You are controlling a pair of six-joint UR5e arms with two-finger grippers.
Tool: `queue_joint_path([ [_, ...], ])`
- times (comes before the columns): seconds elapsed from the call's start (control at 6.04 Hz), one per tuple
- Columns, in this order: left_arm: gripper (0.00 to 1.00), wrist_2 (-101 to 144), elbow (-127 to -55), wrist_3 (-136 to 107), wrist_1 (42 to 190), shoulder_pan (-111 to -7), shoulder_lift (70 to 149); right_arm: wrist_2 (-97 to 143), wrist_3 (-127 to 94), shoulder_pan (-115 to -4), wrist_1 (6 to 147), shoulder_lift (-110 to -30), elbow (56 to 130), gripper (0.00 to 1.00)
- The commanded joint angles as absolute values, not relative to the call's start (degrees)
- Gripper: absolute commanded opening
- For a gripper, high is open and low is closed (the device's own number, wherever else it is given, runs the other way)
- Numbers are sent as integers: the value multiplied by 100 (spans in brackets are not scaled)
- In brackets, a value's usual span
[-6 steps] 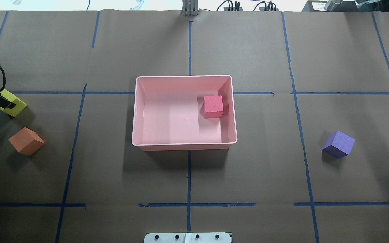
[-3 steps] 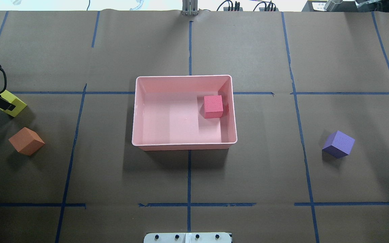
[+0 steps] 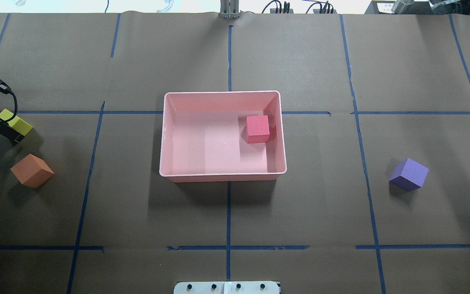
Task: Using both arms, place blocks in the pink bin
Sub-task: 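Lower the left gripper onto the yellow cube and close on it, then carry the yellow cube into the bin and open the left gripper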
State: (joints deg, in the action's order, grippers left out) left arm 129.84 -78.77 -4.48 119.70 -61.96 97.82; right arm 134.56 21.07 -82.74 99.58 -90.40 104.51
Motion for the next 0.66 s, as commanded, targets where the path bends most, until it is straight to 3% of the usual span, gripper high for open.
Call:
queue_joint_path([
  [0.0, 56, 12981, -7848, -466, 11971, -6179, 9939, 13456, 2109, -8279, 9958, -9044, 10468, 100],
  [0.5, 55, 12990, -7936, -1366, 11901, -6196, 10772, 13465, 2101, -8279, 9958, -9044, 10477, 100],
])
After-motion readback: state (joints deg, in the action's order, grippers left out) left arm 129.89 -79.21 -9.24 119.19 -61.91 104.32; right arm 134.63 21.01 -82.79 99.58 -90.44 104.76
